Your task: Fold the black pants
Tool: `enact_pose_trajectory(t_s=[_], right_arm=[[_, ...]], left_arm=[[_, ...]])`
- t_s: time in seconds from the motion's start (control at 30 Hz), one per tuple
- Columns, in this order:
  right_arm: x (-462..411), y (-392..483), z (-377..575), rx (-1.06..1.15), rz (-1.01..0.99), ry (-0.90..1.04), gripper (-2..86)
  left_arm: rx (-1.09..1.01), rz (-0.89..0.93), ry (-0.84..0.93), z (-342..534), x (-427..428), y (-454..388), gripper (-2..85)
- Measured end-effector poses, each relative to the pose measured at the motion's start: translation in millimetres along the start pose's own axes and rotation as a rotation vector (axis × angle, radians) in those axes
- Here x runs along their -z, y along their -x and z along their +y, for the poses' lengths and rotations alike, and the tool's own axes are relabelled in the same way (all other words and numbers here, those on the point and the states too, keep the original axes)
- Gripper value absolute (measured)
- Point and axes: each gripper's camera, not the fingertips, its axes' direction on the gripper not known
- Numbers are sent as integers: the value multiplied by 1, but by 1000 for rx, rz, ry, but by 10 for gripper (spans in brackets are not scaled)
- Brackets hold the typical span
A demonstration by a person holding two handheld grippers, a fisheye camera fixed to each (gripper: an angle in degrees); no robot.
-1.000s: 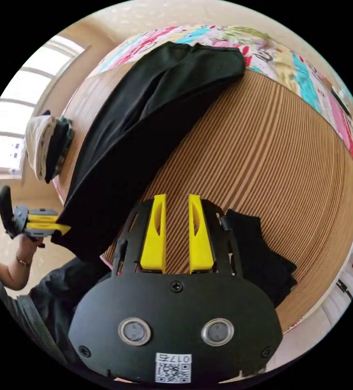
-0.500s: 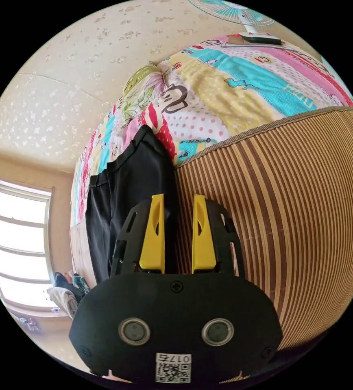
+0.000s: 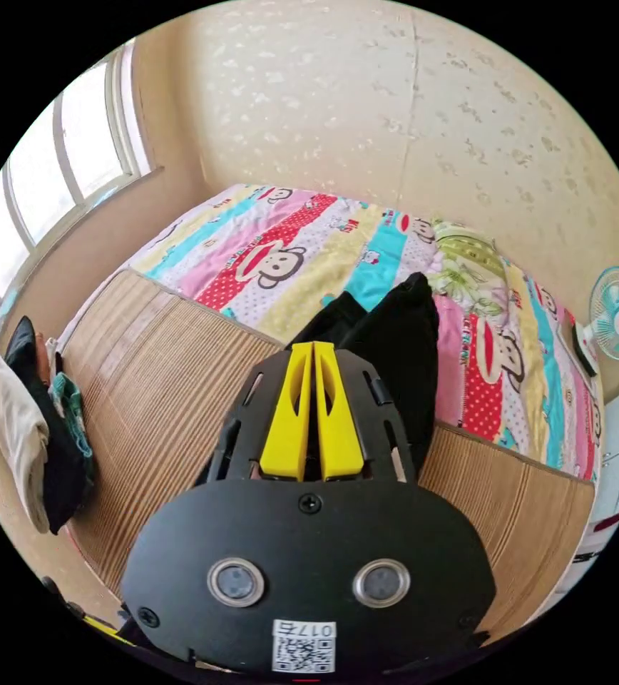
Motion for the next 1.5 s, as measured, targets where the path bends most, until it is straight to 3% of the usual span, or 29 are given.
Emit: enact_pose_trajectory(t_s=[0.03, 0.17, 0.33, 0.5, 0.6, 0.7, 0.83, 0.9, 0.97, 1.07, 1.17, 1.2, 1.27, 1.3, 1.37, 1.43, 1.5], right_arm=[[-29, 16, 4, -45, -60, 100, 5], [-49, 58, 88, -41, -187, 109, 5], [1, 50, 248, 32, -280, 199, 11], [66, 6, 403, -231, -281, 344, 62], [73, -9, 479, -437, -408, 446, 116], [84, -20, 530, -687, -648, 362, 146], [97, -14, 573, -855, -798, 188, 151], [89, -5, 585, -930, -1013, 82, 142], [88, 4, 591, -1006, -1235, -135, 102], [110, 4, 593, -1066, -1320, -374, 43], [142, -4, 584, -979, -1401, -485, 30], [147, -7, 581, -958, -1386, -461, 29], [158, -15, 567, -853, -1171, -215, 24], [154, -16, 564, -835, -1095, -127, 23], [118, -12, 555, -819, -740, 248, 21], [96, -5, 550, -796, -588, 326, 20], [82, 2, 542, -768, -514, 359, 20]], left_arm=[[33, -74, 10, -2, 9, 15, 7], [31, -247, 56, -16, 25, 36, 13], [-15, -367, 221, -47, 21, 33, 20], [-120, -418, 378, -76, 21, 19, 17], [-116, -299, 534, -94, 18, 21, 12], [-68, -60, 607, -110, 28, 14, 9], [124, 522, 540, -126, 55, 7, 7], [179, 632, 531, -127, 60, 6, 8], [194, 619, 545, -128, 65, 3, 8], [162, 481, 527, -132, 87, -7, 9], [77, 449, 479, -133, 112, -17, 8], [72, 440, 490, -130, 115, -14, 8], [94, 307, 502, -123, 114, 0, 7], [63, 172, 480, -117, 114, 9, 6], [-29, 11, 433, -107, 104, 23, 6], [26, -173, 434, -88, 73, 62, 4], [120, -106, 389, -76, 61, 87, 3]])
